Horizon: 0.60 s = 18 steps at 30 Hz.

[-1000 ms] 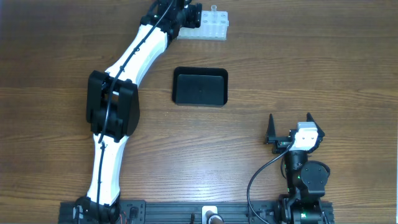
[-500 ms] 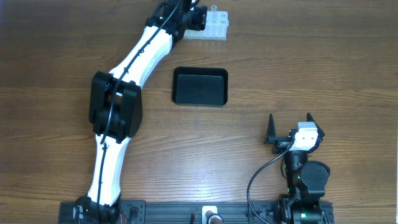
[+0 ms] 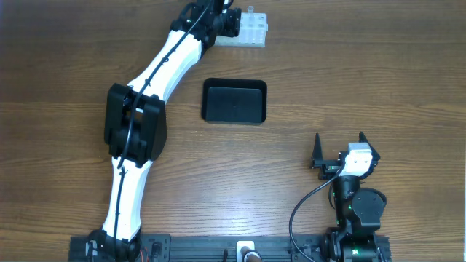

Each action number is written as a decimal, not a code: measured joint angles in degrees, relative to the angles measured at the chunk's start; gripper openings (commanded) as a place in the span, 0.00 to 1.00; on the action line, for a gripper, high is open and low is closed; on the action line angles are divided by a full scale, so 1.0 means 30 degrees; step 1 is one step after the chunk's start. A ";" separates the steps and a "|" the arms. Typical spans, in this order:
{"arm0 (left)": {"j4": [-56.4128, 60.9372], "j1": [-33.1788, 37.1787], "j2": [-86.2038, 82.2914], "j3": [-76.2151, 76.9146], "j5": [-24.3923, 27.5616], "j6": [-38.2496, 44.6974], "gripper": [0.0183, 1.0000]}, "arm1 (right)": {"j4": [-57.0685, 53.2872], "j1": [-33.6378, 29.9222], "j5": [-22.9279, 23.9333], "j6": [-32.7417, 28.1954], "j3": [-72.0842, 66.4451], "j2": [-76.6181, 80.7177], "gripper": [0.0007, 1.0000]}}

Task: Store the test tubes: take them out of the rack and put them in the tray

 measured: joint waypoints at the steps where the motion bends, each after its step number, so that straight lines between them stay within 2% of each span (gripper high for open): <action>1: -0.0007 0.0000 0.0000 0.0000 0.0000 0.0000 0.56 | 0.0000 0.0000 0.0000 -0.0007 0.0000 0.0000 0.99; 4: -0.0007 0.0000 0.0036 0.0000 0.0000 -0.0029 0.43 | 0.0000 0.0000 0.0000 -0.0007 0.0000 0.0000 0.99; 7: -0.0022 0.0000 0.0146 0.0000 0.0007 0.0044 0.35 | 0.0000 0.0000 -0.0007 0.0000 0.0000 0.0000 0.99; 18: -0.0044 0.0000 0.0211 0.0000 0.0000 0.0000 0.18 | 0.0000 0.0000 -0.0007 0.0000 0.0000 0.0000 0.99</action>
